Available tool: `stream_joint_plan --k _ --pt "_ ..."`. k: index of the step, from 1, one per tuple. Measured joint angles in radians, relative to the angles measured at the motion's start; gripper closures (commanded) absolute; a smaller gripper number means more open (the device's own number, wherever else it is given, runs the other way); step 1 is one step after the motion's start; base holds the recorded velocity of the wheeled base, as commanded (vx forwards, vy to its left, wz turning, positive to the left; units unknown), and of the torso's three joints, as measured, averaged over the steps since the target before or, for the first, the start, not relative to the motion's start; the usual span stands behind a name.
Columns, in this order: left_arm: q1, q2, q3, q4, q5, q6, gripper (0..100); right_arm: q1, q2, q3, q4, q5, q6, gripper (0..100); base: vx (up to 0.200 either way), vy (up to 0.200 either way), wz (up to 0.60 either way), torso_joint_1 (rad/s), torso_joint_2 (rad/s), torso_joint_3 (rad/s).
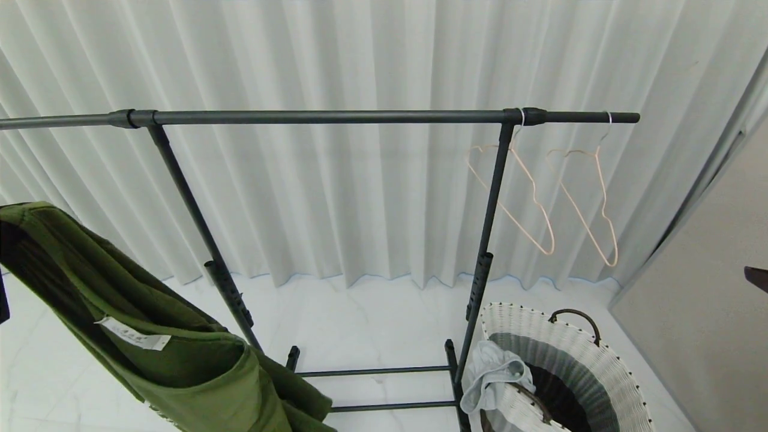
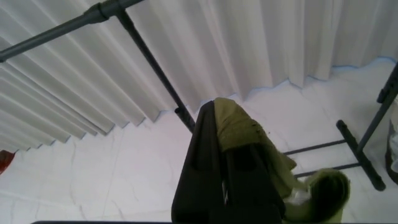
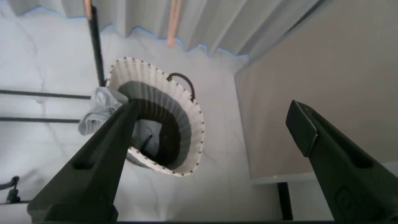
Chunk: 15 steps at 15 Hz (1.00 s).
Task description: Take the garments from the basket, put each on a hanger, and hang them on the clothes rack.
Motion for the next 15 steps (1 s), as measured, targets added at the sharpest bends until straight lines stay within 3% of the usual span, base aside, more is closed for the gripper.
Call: stream_joint_plan --k 10,15 --pt "0.0 0.003 0.005 0.001 -0.028 -0.003 100 -0.041 0.055 0.005 -0.01 0.005 0.003 0 0.2 0.0 0.0 0.001 0.0 0.001" --pt "0.0 0.005 0.006 0.001 -0.03 -0.001 100 -0.051 0.114 0.075 -0.121 0.008 0.006 0 0.16 0.0 0.0 0.002 0.0 0.002"
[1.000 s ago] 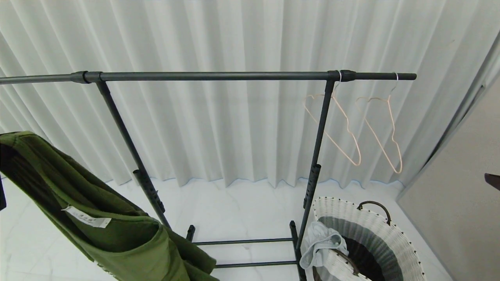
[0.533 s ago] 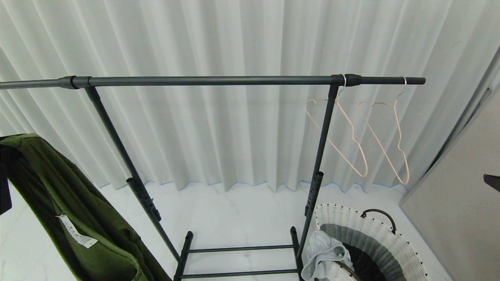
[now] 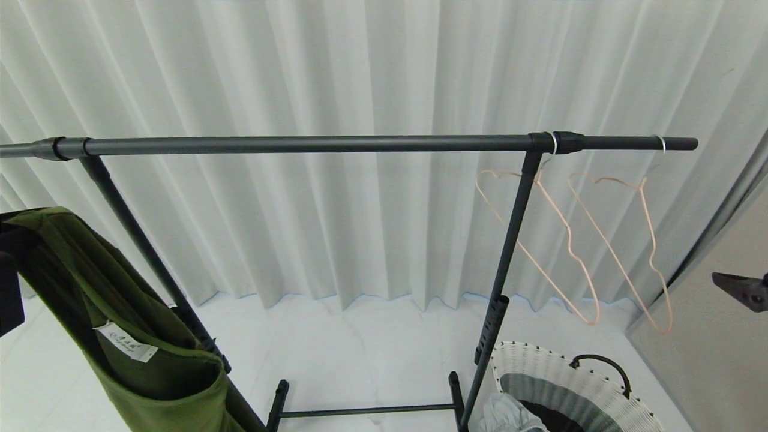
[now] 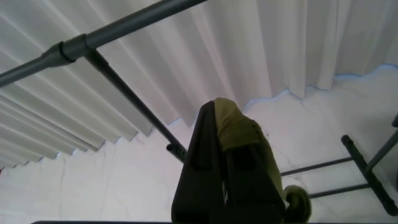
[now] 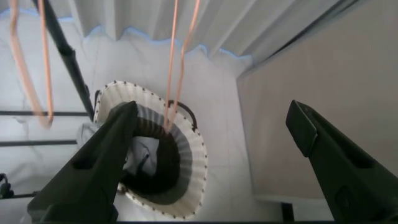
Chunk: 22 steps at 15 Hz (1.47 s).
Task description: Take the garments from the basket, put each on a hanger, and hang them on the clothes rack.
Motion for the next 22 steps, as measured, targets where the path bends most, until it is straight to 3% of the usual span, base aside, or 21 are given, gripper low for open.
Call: stream_joint_plan --k 5,8,14,22 --pt "0.0 0.0 0.006 -0.003 -0.001 -0.008 100 -0.076 0.089 0.107 -0.2 0.084 0.027 0 0.0 0.0 0.0 0.0 0.0 0.0" --pt "0.0 0.0 0.021 -0.001 -0.041 -0.009 100 -0.138 0.171 0.114 -0.274 0.095 0.096 0 0.0 0.0 0.0 0.0 0.0 0.0" --pt "0.0 -0.001 0.027 -0.001 -0.049 -0.007 100 -0.202 0.393 0.051 -0.407 0.161 0.146 0 0.0 0.0 0.0 0.0 0.0 0.0" --pt "0.0 -0.006 0.043 -0.001 -0.049 -0.005 100 -0.239 0.664 -0.076 -0.502 0.167 0.19 0 0.0 0.0 0.0 0.0 0.0 0.0"
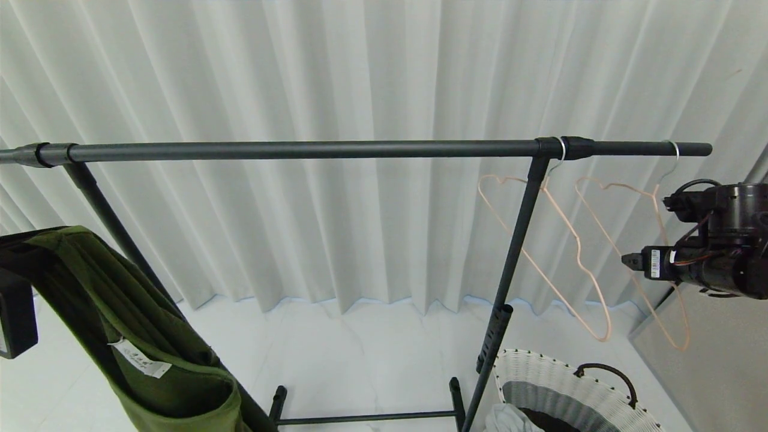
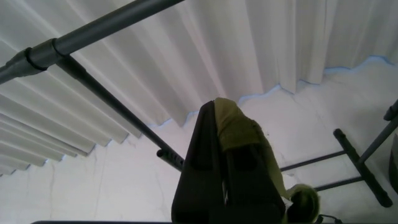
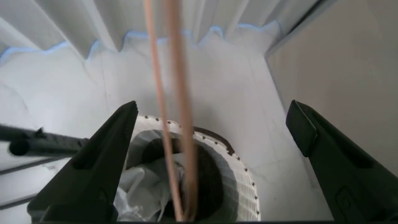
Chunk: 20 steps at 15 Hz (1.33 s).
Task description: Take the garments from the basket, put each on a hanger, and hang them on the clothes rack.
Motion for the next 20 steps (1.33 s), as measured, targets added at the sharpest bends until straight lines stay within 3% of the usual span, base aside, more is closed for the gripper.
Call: stream_joint_plan --k 4,5,20 --pt "0.0 0.0 0.0 0.0 0.0 0.0 100 -0.021 0.055 -0.031 -0.002 0.025 0.012 0 0.0 0.0 0.0 0.0 0.0 0.0" --pt "0.0 0.0 0.001 0.0 0.0 0.0 100 -0.021 0.06 -0.033 -0.002 0.028 0.019 100 0.0 0.0 0.0 0.0 0.0 0.0" --pt "0.0 -0.007 0.014 0.0 0.0 0.002 100 -0.017 -0.013 0.003 0.002 0.03 0.048 100 0.0 0.0 0.0 0.0 0.0 0.0"
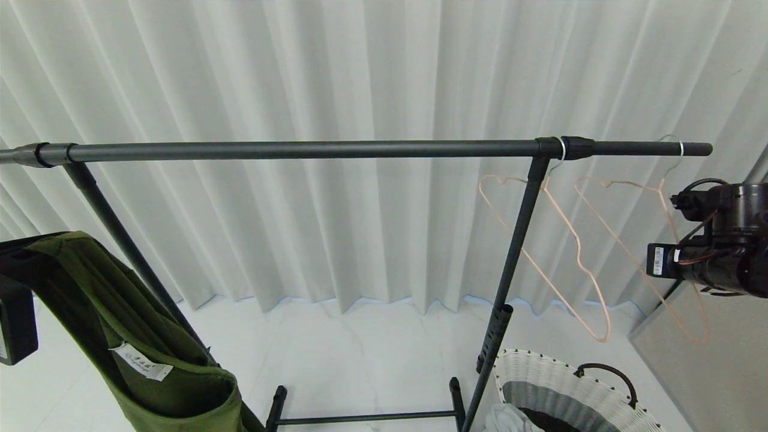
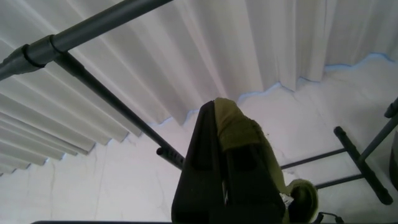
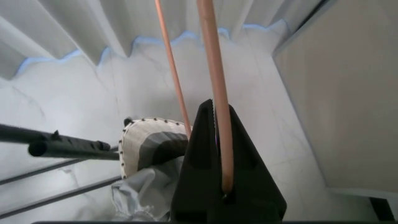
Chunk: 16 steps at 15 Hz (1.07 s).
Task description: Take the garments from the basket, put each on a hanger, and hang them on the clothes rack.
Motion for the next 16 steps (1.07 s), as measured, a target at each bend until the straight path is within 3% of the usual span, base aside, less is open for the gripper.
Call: stream_joint_plan --k 9,16 --pt "0.001 -0.008 0.029 0.0 0.002 0.003 100 0.037 -0.224 0.162 -0.001 -0.008 0.054 100 0.0 0.0 0.0 0.0 0.0 0.0" --pt "0.002 -0.013 0.064 0.0 0.003 0.004 100 0.041 -0.48 0.382 0.011 -0.009 -0.012 100 -0.2 0.0 0.0 0.001 0.0 0.004"
